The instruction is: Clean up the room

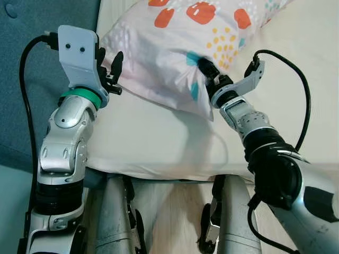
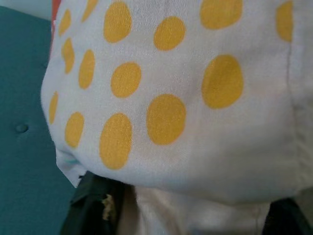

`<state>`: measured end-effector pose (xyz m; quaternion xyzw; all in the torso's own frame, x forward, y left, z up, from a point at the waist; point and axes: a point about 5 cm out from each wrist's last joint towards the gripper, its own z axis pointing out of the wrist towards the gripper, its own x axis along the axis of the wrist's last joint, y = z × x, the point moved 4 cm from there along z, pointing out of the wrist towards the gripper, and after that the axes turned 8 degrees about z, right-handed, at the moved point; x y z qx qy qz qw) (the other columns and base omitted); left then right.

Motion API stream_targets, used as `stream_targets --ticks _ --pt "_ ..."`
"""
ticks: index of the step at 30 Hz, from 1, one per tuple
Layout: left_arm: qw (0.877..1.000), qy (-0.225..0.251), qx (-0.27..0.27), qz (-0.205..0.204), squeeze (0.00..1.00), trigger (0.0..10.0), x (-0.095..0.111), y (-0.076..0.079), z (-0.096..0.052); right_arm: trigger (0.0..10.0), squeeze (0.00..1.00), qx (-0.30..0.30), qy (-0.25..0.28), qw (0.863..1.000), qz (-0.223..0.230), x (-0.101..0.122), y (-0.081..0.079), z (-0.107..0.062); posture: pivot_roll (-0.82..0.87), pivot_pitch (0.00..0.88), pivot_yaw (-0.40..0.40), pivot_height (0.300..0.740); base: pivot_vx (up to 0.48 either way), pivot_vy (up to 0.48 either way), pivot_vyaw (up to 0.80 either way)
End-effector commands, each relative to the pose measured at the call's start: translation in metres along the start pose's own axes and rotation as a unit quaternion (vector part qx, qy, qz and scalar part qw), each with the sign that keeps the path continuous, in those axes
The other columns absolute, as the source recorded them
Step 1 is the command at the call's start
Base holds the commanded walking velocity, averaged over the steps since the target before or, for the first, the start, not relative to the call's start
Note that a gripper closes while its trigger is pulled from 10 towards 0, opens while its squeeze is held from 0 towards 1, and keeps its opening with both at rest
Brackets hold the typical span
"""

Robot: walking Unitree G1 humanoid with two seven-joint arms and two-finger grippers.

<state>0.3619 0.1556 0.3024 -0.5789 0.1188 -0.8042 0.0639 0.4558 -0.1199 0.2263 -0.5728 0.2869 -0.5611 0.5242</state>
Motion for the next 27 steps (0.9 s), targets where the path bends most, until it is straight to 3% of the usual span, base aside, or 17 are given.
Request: stream_targets --ticks 1,8,16,22,27 --pt "1.0 0.001 0.002 0.005 0.0 10.0 0.002 0.0 -0.002 0.0 0.0 -0.016 0.014 1.0 0.002 0.004 0.007 -0.003 0.13 0.328 0.102 0.545 0.0 0.0 0.0" --pt "1.0 0.0 0.004 0.005 0.0 10.0 0.003 -0.001 -0.002 0.0 0.0 -0.018 0.022 1.0 0.001 0.009 0.006 -0.002 0.12 0.327 0.101 0.545 0.0 0.0 0.0" --pt "1.0 0.001 0.008 0.003 0.0 10.0 0.002 -0.001 -0.002 0.0 0.0 0.005 0.023 0.999 -0.034 0.016 0.0 -0.003 0.11 0.314 0.094 0.545 0.0 0.0 0.0" --pt "1.0 0.005 0.005 -0.003 0.0 10.0 0.002 0.003 0.001 0.0 0.0 0.069 0.04 0.995 -0.066 0.027 -0.007 -0.009 0.08 0.288 0.099 0.545 0.0 0.0 0.0" --pt "1.0 0.011 0.0 -0.009 0.0 10.0 0.003 0.006 0.006 0.0 0.0 0.105 0.051 0.991 -0.059 0.029 -0.009 -0.015 0.04 0.265 0.1 0.545 0.0 0.0 0.0"
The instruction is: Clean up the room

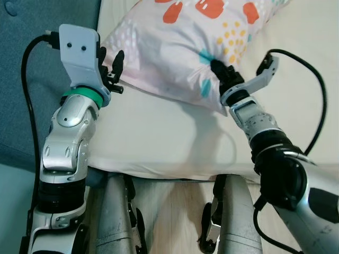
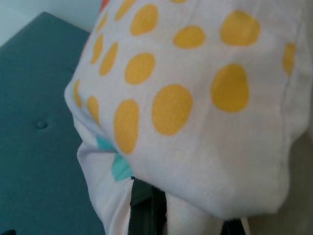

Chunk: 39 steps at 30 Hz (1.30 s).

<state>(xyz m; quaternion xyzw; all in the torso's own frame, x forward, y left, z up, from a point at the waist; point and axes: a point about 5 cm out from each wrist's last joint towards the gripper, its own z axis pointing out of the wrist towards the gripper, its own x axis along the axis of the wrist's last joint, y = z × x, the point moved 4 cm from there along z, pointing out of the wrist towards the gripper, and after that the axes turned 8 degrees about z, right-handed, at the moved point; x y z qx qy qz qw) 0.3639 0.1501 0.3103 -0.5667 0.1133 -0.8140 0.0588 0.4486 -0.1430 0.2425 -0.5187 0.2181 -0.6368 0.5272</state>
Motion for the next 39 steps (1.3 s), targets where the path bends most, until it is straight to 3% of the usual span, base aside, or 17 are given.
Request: stream_targets --ticks 1,6,7,9,10,11,14,18,23,26,30,33,34,35,36,37,39 --pt "1.0 -0.005 -0.003 -0.002 0.0 10.0 -0.005 0.003 0.001 0.0 0.0 0.014 0.016 1.0 0.002 0.005 0.001 -0.004 0.04 0.265 0.1 0.545 0.0 0.0 0.0" --pt "1.0 0.001 -0.009 -0.009 0.0 10.0 -0.004 0.007 0.005 0.0 0.0 0.055 0.014 0.998 0.003 -0.003 -0.008 -0.017 0.01 0.246 0.102 0.545 0.0 0.0 0.0" --pt "1.0 0.003 -0.014 -0.012 0.0 10.0 -0.004 0.01 0.007 0.0 0.0 0.077 0.019 0.997 0.003 -0.005 -0.022 -0.034 -0.01 0.237 0.102 0.545 0.0 0.0 0.0" --pt "1.0 0.003 -0.014 -0.012 0.0 10.0 -0.004 0.01 0.007 0.0 0.0 0.077 0.019 0.997 0.003 -0.005 -0.022 -0.034 -0.01 0.237 0.102 0.545 0.0 0.0 0.0" --pt "1.0 0.005 -0.019 -0.015 0.0 10.0 -0.005 0.012 0.01 0.0 0.0 0.085 0.039 0.996 0.001 -0.001 -0.036 -0.057 -0.05 0.226 0.101 0.545 0.0 0.0 0.0" --pt "1.0 0.005 -0.019 -0.015 0.0 10.0 -0.005 0.012 0.01 0.0 0.0 0.085 0.039 0.996 0.001 -0.001 -0.036 -0.057 -0.05 0.226 0.101 0.545 0.0 0.0 0.0" --pt "0.999 0.011 -0.035 -0.022 0.0 10.0 -0.007 0.02 0.015 0.0 0.0 0.07 0.108 0.991 -0.037 0.026 -0.057 -0.111 -0.11 0.21 0.11 0.545 0.0 0.0 0.0" --pt "0.999 0.011 -0.038 -0.024 0.0 10.0 -0.007 0.022 0.017 0.0 0.0 0.068 0.126 0.988 -0.055 0.036 -0.061 -0.121 -0.12 0.207 0.113 0.545 0.0 0.0 0.0" --pt "0.998 0.017 -0.05 -0.029 0.0 10.0 -0.007 0.028 0.024 0.0 0.0 0.065 0.211 0.966 -0.133 0.091 -0.083 -0.159 -0.16 0.198 0.127 0.545 0.0 0.0 0.0" --pt "0.998 0.019 -0.051 -0.029 0.0 10.0 -0.007 0.029 0.025 0.0 0.0 0.052 0.234 0.959 -0.153 0.104 -0.092 -0.175 -0.16 0.196 0.128 0.545 0.0 0.0 0.0" --pt "0.998 0.022 -0.055 -0.027 0.0 10.0 -0.008 0.029 0.027 0.0 0.0 -0.005 0.27 0.948 -0.169 0.121 -0.084 -0.207 -0.17 0.196 0.136 0.545 0.0 0.0 0.0" --pt "0.997 0.023 -0.062 -0.026 0.0 10.0 -0.009 0.031 0.028 0.0 0.0 -0.097 0.278 0.942 -0.159 0.127 -0.046 -0.225 -0.17 0.2 0.143 0.545 0.0 0.0 0.0" --pt "0.997 0.023 -0.062 -0.026 0.0 10.0 -0.009 0.031 0.028 0.0 0.0 -0.097 0.278 0.942 -0.159 0.127 -0.046 -0.225 -0.17 0.2 0.143 0.545 0.0 0.0 0.0" --pt "0.997 0.024 -0.065 -0.025 0.0 10.0 -0.009 0.033 0.028 3.1 0.0 -0.135 0.262 0.942 -0.16 0.123 -0.029 -0.226 -0.17 0.2 0.143 0.545 0.0 0.0 0.0" --pt "0.997 0.025 -0.067 -0.025 0.0 10.0 -0.009 0.034 0.028 7.9 0.0 -0.162 0.249 0.942 -0.158 0.118 -0.016 -0.225 -0.17 0.2 0.143 0.545 0.0 0.0 0.0" --pt "0.997 0.026 -0.07 -0.024 0.0 10.0 -0.008 0.036 0.028 10.0 0.0 -0.201 0.233 0.94 -0.149 0.112 0.001 -0.221 -0.16 0.206 0.145 0.545 0.0 0.0 0.0" --pt "0.997 0.029 -0.072 -0.021 0.0 10.0 -0.007 0.037 0.029 10.0 0.0 -0.238 0.222 0.934 -0.145 0.107 0.016 -0.219 -0.15 0.205 0.142 0.545 0.0 0.0 0.0"
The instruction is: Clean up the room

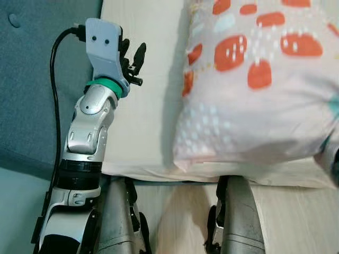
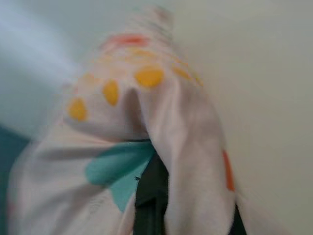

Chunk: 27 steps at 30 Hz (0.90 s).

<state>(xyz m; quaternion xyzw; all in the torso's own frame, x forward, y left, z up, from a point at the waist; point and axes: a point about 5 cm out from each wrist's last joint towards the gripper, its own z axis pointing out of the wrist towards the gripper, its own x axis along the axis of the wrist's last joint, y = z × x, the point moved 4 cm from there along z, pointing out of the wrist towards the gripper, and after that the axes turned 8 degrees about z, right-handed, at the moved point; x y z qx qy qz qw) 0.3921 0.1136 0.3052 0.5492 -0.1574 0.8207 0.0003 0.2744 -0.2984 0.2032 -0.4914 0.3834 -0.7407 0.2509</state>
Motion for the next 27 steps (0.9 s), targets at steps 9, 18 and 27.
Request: stream_targets --ticks 9,18,27 --pt "1.0 -0.002 0.003 0.012 0.0 10.0 -0.004 -0.005 -0.003 10.0 1.0 -0.067 -0.035 0.992 -0.102 -0.011 0.017 0.018 -0.13 0.199 0.138 0.545 0.0 0.0 0.0" --pt "1.0 -0.001 -0.011 0.011 0.0 10.0 -0.008 0.0 -0.001 10.0 0.0 -0.013 -0.009 0.831 -0.556 0.025 -0.003 0.002 -0.17 0.195 0.134 0.545 0.0 0.0 0.0" --pt "0.999 -0.008 -0.036 0.016 0.0 10.0 -0.013 0.007 -0.007 10.0 0.0 -0.155 0.106 0.829 -0.528 0.072 0.023 -0.019 -0.17 0.193 0.133 0.545 0.0 0.0 0.0"
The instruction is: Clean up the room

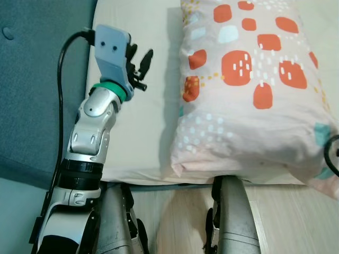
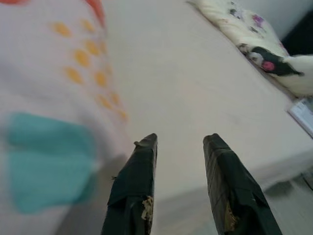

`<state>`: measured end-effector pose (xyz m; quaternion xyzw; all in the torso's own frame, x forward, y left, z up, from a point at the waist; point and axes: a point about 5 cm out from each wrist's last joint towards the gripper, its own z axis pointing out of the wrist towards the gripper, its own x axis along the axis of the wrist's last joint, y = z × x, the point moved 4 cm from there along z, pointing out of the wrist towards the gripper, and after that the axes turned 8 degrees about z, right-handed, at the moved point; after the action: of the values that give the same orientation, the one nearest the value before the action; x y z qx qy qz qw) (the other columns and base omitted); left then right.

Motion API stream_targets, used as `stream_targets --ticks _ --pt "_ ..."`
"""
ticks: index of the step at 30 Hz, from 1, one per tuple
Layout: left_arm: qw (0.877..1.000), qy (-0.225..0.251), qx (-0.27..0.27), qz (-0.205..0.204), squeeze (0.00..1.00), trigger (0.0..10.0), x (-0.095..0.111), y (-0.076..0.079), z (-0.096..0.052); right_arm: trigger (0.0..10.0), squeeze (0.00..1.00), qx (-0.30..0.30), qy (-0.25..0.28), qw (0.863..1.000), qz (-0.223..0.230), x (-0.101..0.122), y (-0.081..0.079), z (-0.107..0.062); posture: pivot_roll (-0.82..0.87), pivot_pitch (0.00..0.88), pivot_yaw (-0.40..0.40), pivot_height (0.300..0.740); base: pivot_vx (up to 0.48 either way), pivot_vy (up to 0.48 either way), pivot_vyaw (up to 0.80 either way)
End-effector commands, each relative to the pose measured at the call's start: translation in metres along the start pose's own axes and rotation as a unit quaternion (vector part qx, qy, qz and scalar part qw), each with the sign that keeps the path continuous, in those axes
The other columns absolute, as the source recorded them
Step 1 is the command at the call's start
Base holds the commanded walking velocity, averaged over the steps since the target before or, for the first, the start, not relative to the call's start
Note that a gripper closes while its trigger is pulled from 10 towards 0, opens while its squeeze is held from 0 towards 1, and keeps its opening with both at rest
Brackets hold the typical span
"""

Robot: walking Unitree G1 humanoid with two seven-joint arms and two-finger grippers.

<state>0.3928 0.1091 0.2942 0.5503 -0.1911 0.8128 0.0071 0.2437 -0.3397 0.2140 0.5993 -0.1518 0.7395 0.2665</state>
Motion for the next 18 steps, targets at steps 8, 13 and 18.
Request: stream_targets --ticks 8,13,18 --pt "1.0 -0.015 0.012 -0.006 0.0 10.0 -0.008 -0.001 -0.008 10.0 0.0 -0.054 0.027 0.995 0.078 -0.014 0.025 0.048 -0.13 0.205 0.161 0.545 0.0 0.0 0.0" --pt "1.0 -0.019 0.021 0.001 0.0 10.0 -0.007 -0.008 -0.011 10.0 0.0 -0.053 -0.008 0.997 0.058 -0.029 0.01 0.079 -0.08 0.235 0.179 0.545 0.0 0.0 0.0" --pt "0.999 -0.022 0.043 0.025 0.0 10.0 0.0 -0.029 -0.016 10.0 0.0 -0.083 -0.068 0.986 0.127 -0.052 0.003 0.101 -0.01 0.267 0.19 0.545 0.0 0.0 0.0"
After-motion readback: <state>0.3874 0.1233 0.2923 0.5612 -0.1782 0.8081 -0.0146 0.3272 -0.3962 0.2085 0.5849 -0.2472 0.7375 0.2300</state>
